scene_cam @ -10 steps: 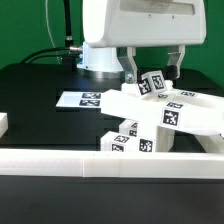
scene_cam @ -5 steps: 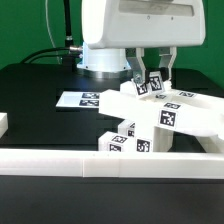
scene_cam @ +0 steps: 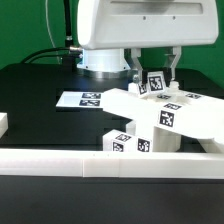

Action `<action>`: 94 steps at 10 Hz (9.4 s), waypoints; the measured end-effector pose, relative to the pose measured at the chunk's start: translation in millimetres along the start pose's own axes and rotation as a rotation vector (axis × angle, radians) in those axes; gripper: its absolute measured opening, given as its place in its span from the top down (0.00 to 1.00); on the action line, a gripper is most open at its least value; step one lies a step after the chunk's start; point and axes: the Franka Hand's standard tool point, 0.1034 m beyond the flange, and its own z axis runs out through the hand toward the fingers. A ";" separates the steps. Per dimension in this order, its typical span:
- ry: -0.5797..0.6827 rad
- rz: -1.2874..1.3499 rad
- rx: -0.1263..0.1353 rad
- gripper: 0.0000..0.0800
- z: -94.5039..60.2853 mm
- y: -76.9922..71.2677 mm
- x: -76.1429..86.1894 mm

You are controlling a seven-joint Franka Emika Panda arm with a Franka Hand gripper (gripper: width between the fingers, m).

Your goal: Assemble chair

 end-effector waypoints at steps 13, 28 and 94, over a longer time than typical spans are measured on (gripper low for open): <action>-0.046 0.981 0.030 0.64 2.3 -7.3 8.7; -0.030 0.197 0.036 0.19 2.0 6.8 6.2; 0.046 0.702 0.061 0.63 1.8 -8.9 -6.8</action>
Offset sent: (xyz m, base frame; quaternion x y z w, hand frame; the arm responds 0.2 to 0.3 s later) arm 0.0000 0.0000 0.0000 0.0000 0.0000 0.1938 0.9810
